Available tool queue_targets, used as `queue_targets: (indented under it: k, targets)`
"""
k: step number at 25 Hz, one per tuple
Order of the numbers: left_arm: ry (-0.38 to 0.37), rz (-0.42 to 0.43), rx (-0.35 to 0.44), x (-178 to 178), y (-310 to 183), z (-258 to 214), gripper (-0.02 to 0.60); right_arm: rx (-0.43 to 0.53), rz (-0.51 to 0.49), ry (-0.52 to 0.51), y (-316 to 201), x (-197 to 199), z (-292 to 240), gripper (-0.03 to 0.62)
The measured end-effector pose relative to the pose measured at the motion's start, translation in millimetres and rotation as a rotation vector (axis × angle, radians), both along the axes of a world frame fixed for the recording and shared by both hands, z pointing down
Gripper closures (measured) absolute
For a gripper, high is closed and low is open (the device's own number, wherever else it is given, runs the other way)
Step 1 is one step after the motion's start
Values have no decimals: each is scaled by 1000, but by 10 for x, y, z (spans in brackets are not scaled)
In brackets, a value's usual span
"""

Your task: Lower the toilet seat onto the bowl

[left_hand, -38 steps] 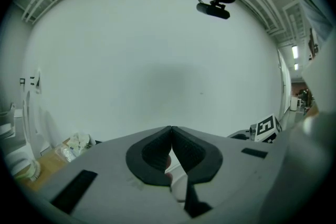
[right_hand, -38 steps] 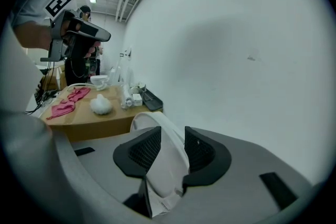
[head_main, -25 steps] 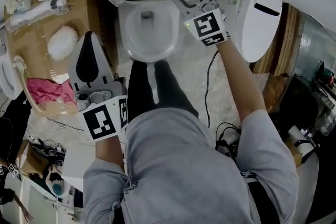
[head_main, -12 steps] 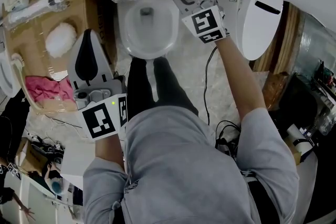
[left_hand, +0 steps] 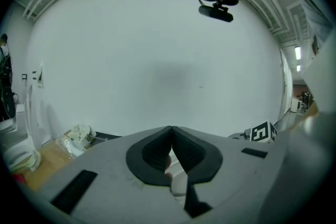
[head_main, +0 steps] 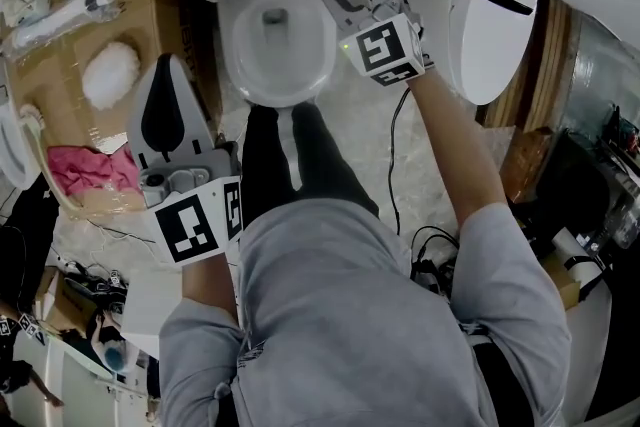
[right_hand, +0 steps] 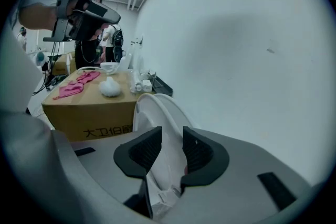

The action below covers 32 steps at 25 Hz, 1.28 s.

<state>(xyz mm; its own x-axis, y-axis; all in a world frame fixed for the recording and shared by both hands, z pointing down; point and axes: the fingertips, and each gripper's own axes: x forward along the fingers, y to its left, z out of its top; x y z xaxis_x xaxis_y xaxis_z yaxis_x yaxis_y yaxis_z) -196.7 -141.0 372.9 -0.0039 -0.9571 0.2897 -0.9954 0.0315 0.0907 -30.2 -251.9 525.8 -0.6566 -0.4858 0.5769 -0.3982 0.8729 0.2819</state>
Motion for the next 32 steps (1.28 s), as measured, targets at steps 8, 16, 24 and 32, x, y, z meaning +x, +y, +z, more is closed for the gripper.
queue_targets:
  k: [8,16,24,32]
  targets:
    - [1,13,9,102,102,-36,581,51,-12,20,263,85,-18,526]
    - [2,29,19,210,197,-82,581,57,-40,44,650,161,27,543]
    - [-1,37,26,245,257,-104,581,50,-79,69,1049,233,116,545]
    - [0,41,28,268,253,-86,581,25,-126,87,1402,286,222,547]
